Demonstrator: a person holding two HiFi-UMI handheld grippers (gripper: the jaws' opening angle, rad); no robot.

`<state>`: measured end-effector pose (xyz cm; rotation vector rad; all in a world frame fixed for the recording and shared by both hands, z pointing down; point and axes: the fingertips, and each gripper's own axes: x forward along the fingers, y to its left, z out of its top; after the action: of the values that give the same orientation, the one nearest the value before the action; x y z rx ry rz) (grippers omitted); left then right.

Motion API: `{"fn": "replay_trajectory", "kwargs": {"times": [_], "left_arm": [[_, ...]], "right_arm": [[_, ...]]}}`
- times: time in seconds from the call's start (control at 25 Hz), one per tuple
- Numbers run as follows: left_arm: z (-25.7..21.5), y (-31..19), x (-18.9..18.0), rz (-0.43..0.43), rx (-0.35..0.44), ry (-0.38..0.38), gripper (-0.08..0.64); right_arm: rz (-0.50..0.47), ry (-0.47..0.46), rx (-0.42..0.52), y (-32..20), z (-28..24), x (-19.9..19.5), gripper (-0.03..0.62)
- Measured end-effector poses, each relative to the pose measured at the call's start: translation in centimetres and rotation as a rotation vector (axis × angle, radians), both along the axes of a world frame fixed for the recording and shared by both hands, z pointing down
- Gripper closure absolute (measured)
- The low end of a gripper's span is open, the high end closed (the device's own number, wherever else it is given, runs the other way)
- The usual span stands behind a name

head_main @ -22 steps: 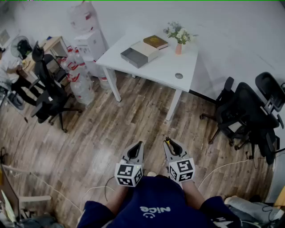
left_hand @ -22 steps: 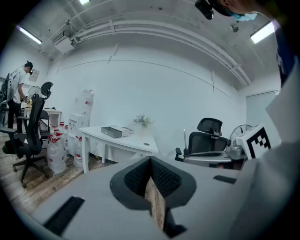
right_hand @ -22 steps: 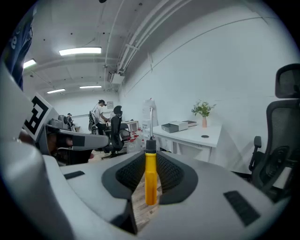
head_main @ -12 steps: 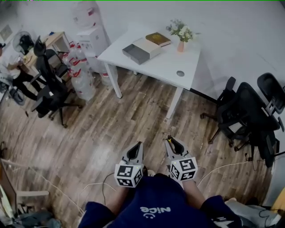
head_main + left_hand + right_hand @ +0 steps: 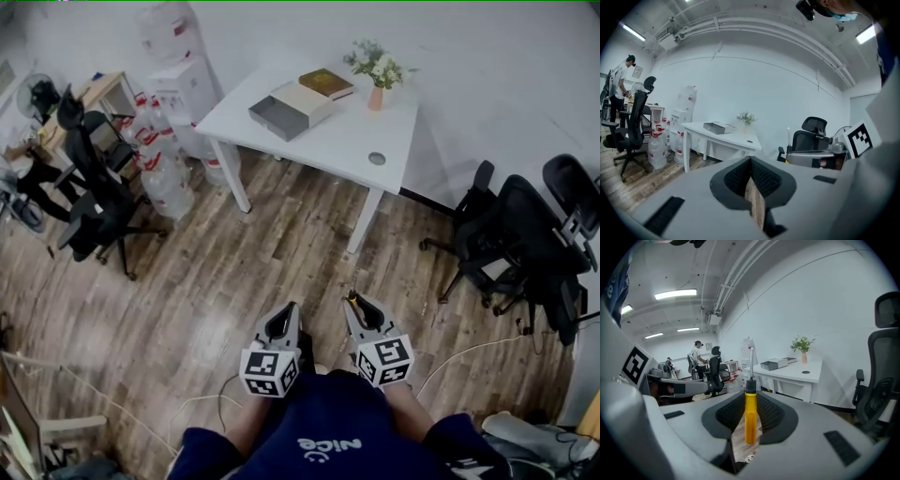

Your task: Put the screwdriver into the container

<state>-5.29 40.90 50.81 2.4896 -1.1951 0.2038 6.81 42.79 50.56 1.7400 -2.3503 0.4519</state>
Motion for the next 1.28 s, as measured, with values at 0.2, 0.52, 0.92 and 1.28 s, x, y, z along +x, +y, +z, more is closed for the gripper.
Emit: {"fn": "replay_trajectory", "kwargs": {"times": [0.2,0.52,0.92,1.28], "left_arm": [[0.0,-5.0,0.4,0.013,0.003,0.018,0.543],[-0.4,-14.9,0.2,0.062,0.011,0.013,0.543],[-0.4,-23.7,-1.9,0.110,0.030,0.014,0.543],[0.0,-26.8,-3.0,0.092,0.015,0.020,0.543]], "right_arm": [[-0.005,0.021,-0.003,-4.3,0.0,0.0,0.499],[0.042,0.026,0.005,-13.7,-0.6,0.0,0.499],[0.089,0.032,0.032,-21.7,-1.1,-2.3,0.499],[0.077,0.020,-0.003,-25.0,0.0,-3.3,0.499]]}}
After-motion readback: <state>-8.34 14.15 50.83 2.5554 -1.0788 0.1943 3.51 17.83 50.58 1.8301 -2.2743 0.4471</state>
